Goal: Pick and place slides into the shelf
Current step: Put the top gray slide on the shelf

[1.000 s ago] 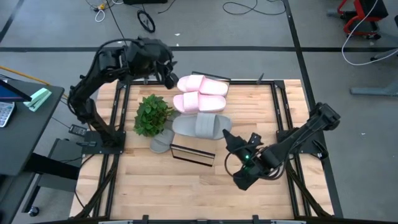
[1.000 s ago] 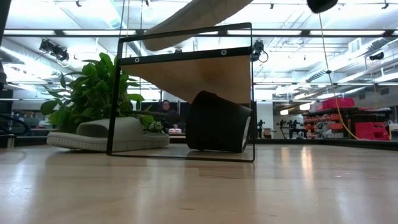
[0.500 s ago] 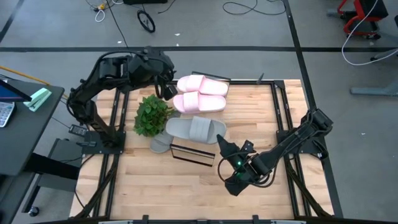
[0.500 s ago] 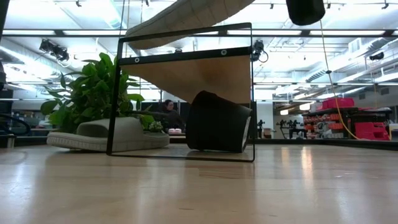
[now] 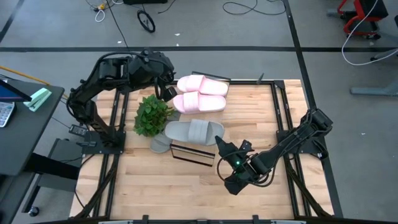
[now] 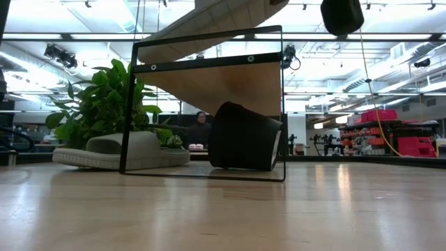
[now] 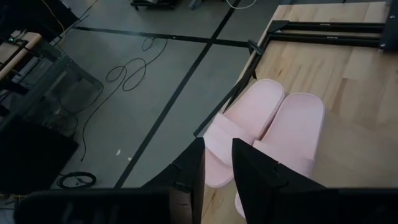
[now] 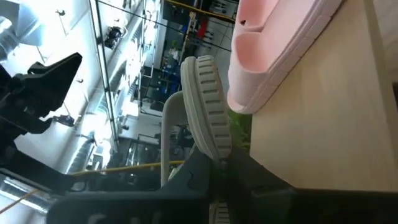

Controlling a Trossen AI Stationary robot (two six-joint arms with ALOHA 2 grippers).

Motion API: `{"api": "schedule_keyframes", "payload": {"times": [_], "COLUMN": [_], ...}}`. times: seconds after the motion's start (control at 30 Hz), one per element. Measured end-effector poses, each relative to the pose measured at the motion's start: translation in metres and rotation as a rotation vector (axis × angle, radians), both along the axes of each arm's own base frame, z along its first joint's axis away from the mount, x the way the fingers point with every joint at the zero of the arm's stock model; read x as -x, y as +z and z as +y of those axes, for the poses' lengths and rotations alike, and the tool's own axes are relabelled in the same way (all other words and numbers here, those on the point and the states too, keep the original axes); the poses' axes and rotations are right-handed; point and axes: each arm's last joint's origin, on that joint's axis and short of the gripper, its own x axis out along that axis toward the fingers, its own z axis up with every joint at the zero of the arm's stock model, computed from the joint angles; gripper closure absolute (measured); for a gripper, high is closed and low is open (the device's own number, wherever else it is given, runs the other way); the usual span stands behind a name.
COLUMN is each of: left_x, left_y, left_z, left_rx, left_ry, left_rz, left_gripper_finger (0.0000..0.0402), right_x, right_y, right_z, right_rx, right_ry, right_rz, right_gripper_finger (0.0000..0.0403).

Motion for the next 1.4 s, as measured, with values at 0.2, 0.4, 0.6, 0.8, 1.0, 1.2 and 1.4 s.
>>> {"api": "schedule_keyframes", "payload": {"times": [0.2, 0.4, 0.6, 0.8, 1.0, 1.2, 1.4], "left_x": [0.000, 0.000, 0.000, -0.001, -0.002, -0.003, -0.003], "left_y": [0.000, 0.000, 0.000, 0.001, 0.003, 0.005, 0.005], "left_z": [0.000, 0.000, 0.001, 0.001, 0.002, 0.002, 0.006], "left_rx": [0.000, 0.000, -0.001, -0.002, -0.023, -0.029, -0.031], "left_ry": [0.000, 0.000, 0.002, 0.002, -0.010, -0.013, 0.003], "left_rz": [-0.001, -0.001, -0.002, -0.016, -0.029, -0.044, -0.043], "left_gripper_finger": [0.0326, 0.0326, 0.0320, 0.0327, 0.0333, 0.0329, 0.0335], "right_x": [0.000, -0.001, 0.002, 0.006, 0.009, 0.011, 0.012], "right_y": [-0.004, -0.007, -0.012, -0.017, -0.021, -0.024, -0.025], "right_z": [-0.003, -0.006, -0.008, -0.009, -0.012, -0.013, -0.013], "right_rx": [-0.016, -0.046, -0.061, -0.095, -0.113, -0.135, -0.156], "right_ry": [0.037, 0.070, 0.104, 0.153, 0.177, 0.196, 0.214], "right_rz": [0.068, 0.126, 0.201, 0.310, 0.395, 0.449, 0.480], "right_gripper_finger": [0.0380, 0.0380, 0.0380, 0.0380, 0.0380, 0.0380, 0.0380]}}
